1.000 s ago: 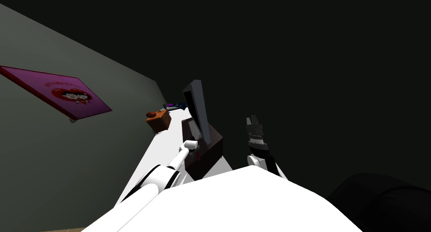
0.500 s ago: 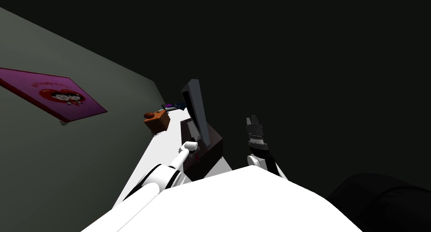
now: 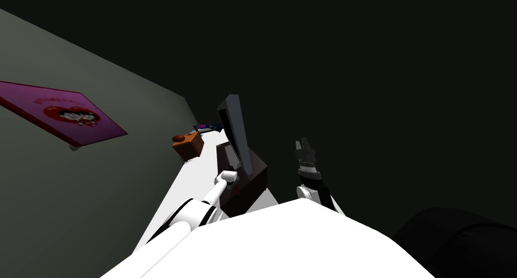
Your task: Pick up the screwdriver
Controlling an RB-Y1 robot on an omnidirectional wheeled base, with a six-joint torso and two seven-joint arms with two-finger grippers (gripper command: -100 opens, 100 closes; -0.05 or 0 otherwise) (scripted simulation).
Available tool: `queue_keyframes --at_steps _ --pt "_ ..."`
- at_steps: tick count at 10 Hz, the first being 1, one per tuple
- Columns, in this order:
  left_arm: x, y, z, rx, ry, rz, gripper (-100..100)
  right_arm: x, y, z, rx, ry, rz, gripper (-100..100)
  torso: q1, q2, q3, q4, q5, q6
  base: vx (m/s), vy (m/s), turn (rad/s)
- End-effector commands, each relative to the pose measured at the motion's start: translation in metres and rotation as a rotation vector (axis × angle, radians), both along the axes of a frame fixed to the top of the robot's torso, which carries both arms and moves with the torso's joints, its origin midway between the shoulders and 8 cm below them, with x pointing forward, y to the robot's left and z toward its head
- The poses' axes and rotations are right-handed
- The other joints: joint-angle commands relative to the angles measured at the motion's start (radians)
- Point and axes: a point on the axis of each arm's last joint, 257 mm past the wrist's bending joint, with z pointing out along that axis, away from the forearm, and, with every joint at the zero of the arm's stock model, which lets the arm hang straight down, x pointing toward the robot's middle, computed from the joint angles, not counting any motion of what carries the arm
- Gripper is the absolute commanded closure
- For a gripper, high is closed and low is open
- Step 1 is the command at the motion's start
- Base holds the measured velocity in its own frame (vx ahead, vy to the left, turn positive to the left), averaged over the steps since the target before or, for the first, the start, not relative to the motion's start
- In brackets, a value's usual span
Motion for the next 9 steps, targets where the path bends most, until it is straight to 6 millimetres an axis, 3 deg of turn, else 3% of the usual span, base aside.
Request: queue_keyframes --at_steps 1,3,4,5,7,8,9 --pt "0.0 0.0 0.0 0.0 0.0 0.0 100 0.0 0.0 0.0 0.0 0.0 0.0 0 0.0 0.0 0.0 0.0 0.0 0.0 0.0 0.0 0.0" --pt "0.0 0.0 0.0 0.0 -0.001 0.0 100 0.0 0.0 0.0 0.0 0.0 0.0 0 0.0 -0.002 -0.001 -0.001 0.0 0.0 0.0 0.0 0.0" --pt "0.0 0.0 0.0 0.0 -0.001 0.0 0 0.0 0.0 0.0 0.0 0.0 0.0 0 0.0 -0.002 -0.001 -0.001 0.0 0.0 0.0 0.0 0.0" --pt "0.006 -0.002 0.009 -0.001 0.002 -0.006 100 0.0 0.0 0.0 0.0 0.0 0.0 0 0.0 -0.002 -0.002 -0.001 0.0 0.0 -0.022 -0.008 0.046" --pt "0.007 -0.001 0.01 -0.002 -0.002 -0.008 100 0.0 0.0 0.0 0.0 0.0 0.0 0 0.0 0.0 0.0 0.0 0.0 0.0 -0.03 -0.009 0.027" --pt "0.006 -0.001 0.011 -0.001 0.001 -0.008 0 0.0 0.0 0.0 0.0 0.0 0.0 0 0.0 -0.001 -0.001 -0.001 0.0 0.0 0.0 0.0 0.0" --pt "0.011 -0.021 0.012 -0.013 -0.015 -0.063 -100 0.0 0.0 0.0 0.0 0.0 0.0 0 0.0 -0.002 -0.001 -0.001 0.0 0.0 -0.065 0.071 -0.1"
